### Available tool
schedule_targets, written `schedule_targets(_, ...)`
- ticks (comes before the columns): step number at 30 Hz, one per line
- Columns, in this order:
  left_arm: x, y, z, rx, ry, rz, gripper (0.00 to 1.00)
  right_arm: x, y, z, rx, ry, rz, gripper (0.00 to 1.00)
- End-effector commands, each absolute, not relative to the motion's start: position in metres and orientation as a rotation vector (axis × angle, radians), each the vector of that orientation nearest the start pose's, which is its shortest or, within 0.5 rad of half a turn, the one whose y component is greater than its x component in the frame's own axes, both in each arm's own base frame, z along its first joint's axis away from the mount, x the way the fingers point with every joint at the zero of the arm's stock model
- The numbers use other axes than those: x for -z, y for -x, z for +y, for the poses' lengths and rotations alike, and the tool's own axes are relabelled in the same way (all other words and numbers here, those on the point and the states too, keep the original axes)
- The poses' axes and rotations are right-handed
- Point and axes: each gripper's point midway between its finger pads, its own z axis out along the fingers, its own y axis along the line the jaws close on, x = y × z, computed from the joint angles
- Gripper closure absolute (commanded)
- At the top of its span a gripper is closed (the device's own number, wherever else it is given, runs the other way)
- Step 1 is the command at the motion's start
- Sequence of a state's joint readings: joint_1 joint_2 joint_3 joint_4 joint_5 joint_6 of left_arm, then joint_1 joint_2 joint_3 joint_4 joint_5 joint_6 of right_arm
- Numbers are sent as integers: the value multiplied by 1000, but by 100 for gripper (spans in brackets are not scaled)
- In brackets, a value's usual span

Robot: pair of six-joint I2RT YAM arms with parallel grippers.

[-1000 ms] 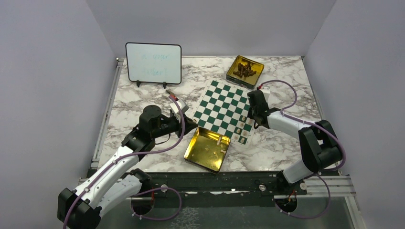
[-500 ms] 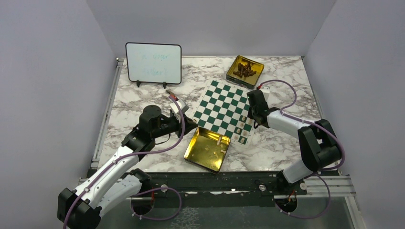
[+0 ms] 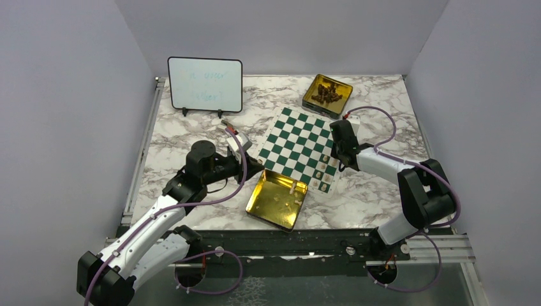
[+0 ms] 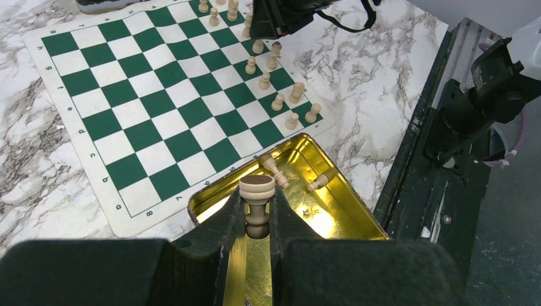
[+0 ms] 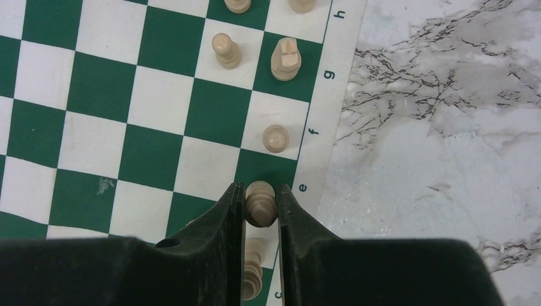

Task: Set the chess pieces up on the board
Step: Place the chess piece on the chessboard.

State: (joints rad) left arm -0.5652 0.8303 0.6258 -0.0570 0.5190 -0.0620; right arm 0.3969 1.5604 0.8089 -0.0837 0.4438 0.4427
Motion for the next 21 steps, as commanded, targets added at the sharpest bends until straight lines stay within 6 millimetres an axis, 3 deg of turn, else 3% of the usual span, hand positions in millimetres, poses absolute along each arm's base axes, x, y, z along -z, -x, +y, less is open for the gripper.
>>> schedule_targets(1,-220,-205,-238,915,-846,1681,89,-57,-374,81,157,-273,2253,83)
schedule_targets(15,-220,-204,-238,917,-847,1682,89,-54,-375,82,147,-272,2256,83)
schedule_targets(21,-220,-205,-238,916,-848,1682,88,-53,-375,82,149,-275,2259,77)
